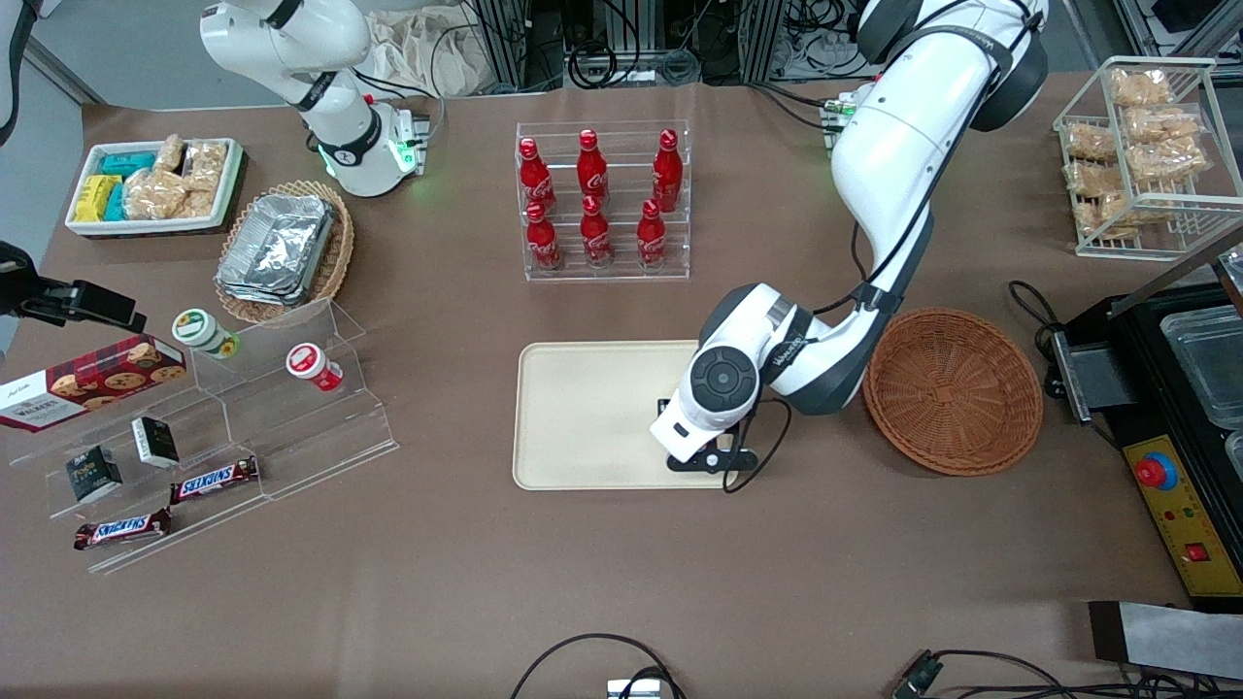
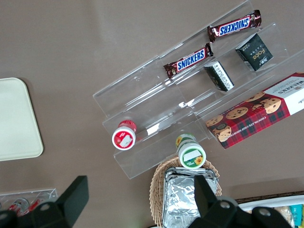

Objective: Place sandwich from basket to tray

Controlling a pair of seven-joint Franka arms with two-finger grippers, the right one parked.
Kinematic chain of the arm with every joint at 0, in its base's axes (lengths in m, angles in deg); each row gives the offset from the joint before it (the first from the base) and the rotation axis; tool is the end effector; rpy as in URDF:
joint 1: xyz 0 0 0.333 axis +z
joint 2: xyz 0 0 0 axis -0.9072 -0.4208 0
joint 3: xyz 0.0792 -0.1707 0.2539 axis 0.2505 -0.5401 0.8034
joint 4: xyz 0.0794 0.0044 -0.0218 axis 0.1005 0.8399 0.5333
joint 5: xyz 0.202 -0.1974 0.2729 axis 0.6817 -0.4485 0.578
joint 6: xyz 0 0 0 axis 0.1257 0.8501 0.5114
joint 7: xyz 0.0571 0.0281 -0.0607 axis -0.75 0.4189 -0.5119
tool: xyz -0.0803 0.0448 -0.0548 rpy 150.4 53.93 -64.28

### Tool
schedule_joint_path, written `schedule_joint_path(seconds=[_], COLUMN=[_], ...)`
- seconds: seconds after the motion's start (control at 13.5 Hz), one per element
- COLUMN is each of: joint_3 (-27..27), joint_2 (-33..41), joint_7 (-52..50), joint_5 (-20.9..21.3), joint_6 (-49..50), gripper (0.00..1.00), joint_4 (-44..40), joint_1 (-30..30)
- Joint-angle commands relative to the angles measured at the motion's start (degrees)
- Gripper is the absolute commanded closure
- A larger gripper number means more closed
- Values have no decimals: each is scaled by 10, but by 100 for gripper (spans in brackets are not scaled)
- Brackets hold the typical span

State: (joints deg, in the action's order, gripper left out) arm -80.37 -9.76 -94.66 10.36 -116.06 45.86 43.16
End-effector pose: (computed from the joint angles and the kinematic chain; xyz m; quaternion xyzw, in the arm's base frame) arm 0.6016 -0.4075 0.2603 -0.9963 -0.0012 0.0845 0.0139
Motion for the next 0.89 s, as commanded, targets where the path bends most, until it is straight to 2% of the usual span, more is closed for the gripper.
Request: schedule_joint_path(seconds=[0.0,0.3,0.52,0.67,0.81], joint_3=[11,19,65,112,165], joint_2=[51,158,256,304,331], joint_7=[-6,-7,5,58,122], joint_5=[6,7,3,-9,-43], joint_6=[52,155,147,145,145], gripper=[0,0,0,0,0], joint_4=[10,22,110,145,162], joint_1=[4,17,18,17,17])
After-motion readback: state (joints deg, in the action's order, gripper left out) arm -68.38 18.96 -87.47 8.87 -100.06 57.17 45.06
